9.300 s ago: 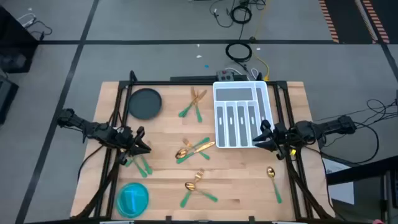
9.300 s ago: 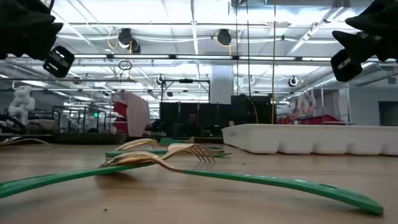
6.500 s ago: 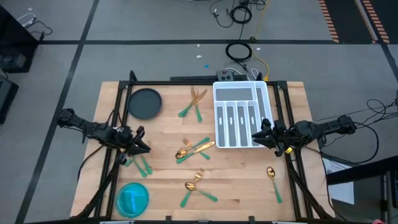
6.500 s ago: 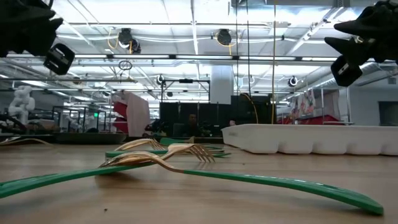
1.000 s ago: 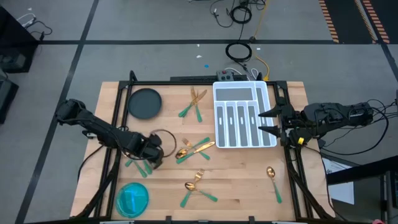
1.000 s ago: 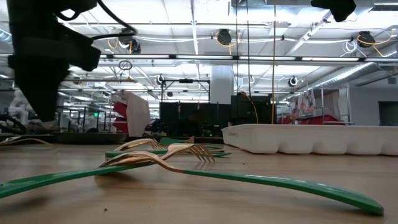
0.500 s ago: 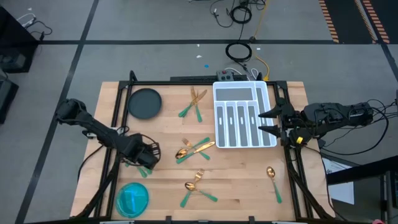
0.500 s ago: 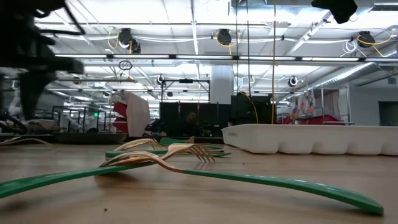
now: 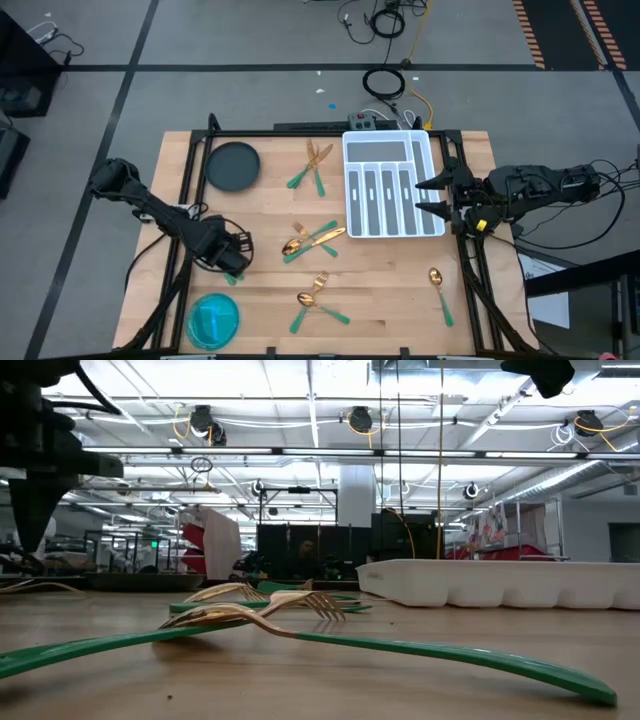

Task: Sort silverware
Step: Put the green knife on the silverware organizer

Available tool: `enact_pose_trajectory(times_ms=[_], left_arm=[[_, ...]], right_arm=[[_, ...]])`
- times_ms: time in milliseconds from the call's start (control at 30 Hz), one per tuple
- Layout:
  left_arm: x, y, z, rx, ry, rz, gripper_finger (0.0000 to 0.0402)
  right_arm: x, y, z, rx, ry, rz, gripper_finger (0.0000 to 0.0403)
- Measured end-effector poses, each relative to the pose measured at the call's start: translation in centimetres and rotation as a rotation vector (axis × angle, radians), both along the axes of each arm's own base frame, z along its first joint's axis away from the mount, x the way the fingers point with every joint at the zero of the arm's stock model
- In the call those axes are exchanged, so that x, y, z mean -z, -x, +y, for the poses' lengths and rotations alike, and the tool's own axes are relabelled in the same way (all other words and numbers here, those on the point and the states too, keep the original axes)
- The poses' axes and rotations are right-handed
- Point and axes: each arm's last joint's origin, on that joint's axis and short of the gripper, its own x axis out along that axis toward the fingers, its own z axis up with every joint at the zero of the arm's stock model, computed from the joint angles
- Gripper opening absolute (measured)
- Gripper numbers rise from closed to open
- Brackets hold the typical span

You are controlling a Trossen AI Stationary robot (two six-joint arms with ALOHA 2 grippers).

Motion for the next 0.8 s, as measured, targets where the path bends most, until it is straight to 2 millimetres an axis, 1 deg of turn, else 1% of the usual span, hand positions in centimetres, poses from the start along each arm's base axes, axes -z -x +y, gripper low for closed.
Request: enact_pose_trajectory(times_ms=[67, 133, 300, 467, 667, 800], left_arm=[[0.0, 0.2, -0.2, 0.011, -0.004, 0.003, 0.0171], [0.0, 0.5, -0.2, -0.036, -0.034, 0.014, 0.0171], [-0.2, 1.6, 0.9, -0.099, -0.149, 0.113, 0.0171], [0.3, 1.7, 1.7, -0.084, -0.182, 0.132, 0.0171], [2.1, 1.1, 2.3, -0.137, -0.130, 0.051, 0.0171], [2.8, 0.3, 2.2, -0.163, -0.043, -0.017, 0.0171]], right_arm=[[0.0, 0.0, 0.0, 0.001, 0.000, 0.000, 0.0247], [0.0, 0.0, 0.0, 0.004, 0.001, 0.000, 0.0247], [0.0, -0.1, 0.0, 0.012, -0.023, 0.003, 0.0247], [0.1, -0.4, 0.1, 0.012, -0.020, 0.015, 0.0247], [0.4, -0.9, 0.2, 0.012, -0.015, 0.037, 0.0247], [0.5, -1.3, 0.3, 0.012, -0.010, 0.054, 0.0247]])
